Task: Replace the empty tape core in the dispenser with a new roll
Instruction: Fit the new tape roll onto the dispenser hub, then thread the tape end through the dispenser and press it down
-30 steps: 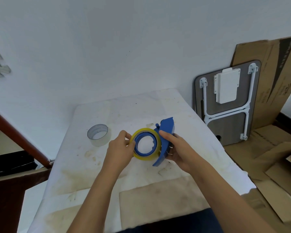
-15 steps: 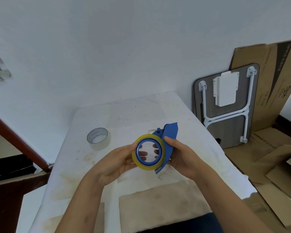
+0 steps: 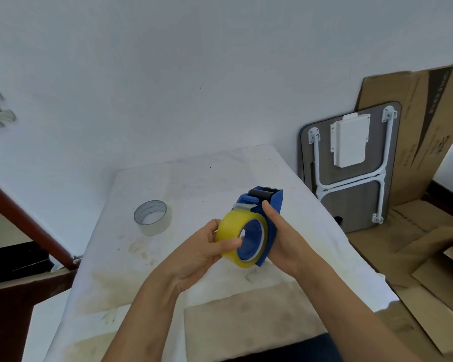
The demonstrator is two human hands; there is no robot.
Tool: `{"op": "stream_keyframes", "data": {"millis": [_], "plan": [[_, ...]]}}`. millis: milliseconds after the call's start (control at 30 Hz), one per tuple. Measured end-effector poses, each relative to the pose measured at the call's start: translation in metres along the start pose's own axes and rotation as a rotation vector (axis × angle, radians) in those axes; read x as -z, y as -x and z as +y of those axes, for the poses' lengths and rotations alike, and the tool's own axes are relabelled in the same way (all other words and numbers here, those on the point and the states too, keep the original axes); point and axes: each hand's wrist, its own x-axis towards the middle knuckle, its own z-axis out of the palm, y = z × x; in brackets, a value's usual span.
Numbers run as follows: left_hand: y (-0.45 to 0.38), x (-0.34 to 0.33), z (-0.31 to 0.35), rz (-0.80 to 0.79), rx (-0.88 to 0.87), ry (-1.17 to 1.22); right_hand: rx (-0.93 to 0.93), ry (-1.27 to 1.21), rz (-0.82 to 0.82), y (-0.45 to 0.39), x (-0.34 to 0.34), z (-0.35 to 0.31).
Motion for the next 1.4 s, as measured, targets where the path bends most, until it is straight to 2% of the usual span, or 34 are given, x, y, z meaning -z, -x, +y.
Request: {"op": "stream_keyframes", "data": {"millis": [133, 233, 367, 600, 800, 1067, 1400], "plan": [[-0.003, -0.002, 0.004, -0.051, 0.012, 0.046, -0.015, -0.019, -0.032, 0.001, 0.001, 0.000], [-0.002, -0.006, 0.004, -0.088, 0.015, 0.057, -0.048, 0.089, -0.092, 0.005, 0.000, -0.001], [-0.003, -0.012, 0.002, -0.065, -0.006, 0.038, -0.045, 0.215, -0.068, 0.002, 0.001, -0.001], [-0.005, -0.015, -0.007, 0.026, -0.031, -0.088, 0.109, 0.353, 0.245, -0.008, 0.001, -0.001], [-0.006, -0.018, -0.014, 0.083, -0.076, -0.133, 0.390, 0.497, 0.484, -0.005, -0.004, -0.003], [-0.009, -0.022, -0.016, 0.188, -0.151, -0.164, 0.430, 0.815, 0.417, 0.003, -0.017, -0.008], [-0.008, -0.018, -0.014, 0.220, -0.187, -0.152, 0.442, 0.827, 0.350, 0.005, -0.031, -0.010]]}}
